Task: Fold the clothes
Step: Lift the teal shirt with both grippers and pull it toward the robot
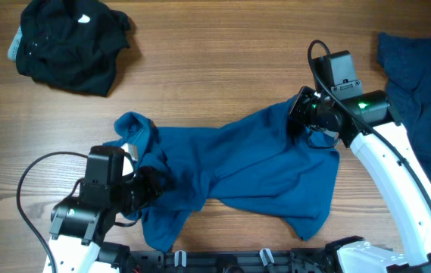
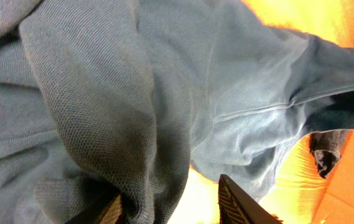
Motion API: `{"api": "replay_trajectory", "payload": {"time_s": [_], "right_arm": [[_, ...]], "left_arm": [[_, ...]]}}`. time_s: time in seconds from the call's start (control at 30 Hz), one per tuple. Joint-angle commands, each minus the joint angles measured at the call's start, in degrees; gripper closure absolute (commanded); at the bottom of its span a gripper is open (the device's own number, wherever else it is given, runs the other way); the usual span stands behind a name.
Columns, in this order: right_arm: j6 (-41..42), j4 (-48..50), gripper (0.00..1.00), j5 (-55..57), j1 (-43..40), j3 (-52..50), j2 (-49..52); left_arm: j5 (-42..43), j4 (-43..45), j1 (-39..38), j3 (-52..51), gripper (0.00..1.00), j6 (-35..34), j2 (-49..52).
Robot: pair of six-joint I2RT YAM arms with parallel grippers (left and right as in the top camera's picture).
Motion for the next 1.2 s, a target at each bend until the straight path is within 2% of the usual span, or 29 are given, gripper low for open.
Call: {"api": "replay_trajectory", "payload": {"time_s": [0.0, 0.07, 0.13, 0.17, 0.27, 0.4, 0.57, 0.7, 0.9, 1.17], "right_arm": [[-1.0, -0.2, 0.96, -0.1, -0.2, -0.1, -0.8], [-1.0, -0.2, 0.96, -0.1, -0.2, -0.1, -0.8], [-1.0, -0.1, 0.96, -0.1, -0.2, -0.1, -0.8], [-1.1, -0.1, 0.96, -0.1, -0.2, -0.1, -0.8], [-1.1, -0.2, 0.96, -0.1, -0.2, -0.1, -0.8], [-1.3, -0.3, 0.96, -0.7, -0.2, -0.1, -1.7], [-3.4, 0.0, 0.96, -4.4, -0.2, -0.1, -7.0], [-4.2, -1.1, 0.96, -4.6, -0.2, -0.1, -13.9], [-4.2, -4.3, 0.96, -4.1, -0.2, -0.1, -22.7], [-4.3, -9.2, 0.96, -3.9, -0.2, 2.2, -29.7]], "left_arm": [[-1.0, -1.1, 0.2, -0.2, 0.53, 0.3, 1.9], [-1.9, -1.2, 0.2, -0.2, 0.54, 0.3, 3.1], [-1.8, -0.9, 0.2, -0.2, 0.64, 0.3, 4.7], [-1.9, -0.9, 0.2, -0.2, 0.7, 0.3, 5.4], [-1.9, -0.4, 0.2, -0.2, 0.96, 0.3, 8.2], [-0.5, 1.3, 0.2, -0.2, 0.96, 0.3, 9.8], [5.6, 2.3, 0.2, 1.8, 0.96, 1.4, 6.6], [8.7, -1.1, 0.2, 4.8, 0.96, 1.6, 1.1], [8.9, -7.8, 0.2, 10.3, 0.96, 1.6, -6.4], [8.8, -16.0, 0.2, 26.4, 0.96, 1.6, -9.0]]}}
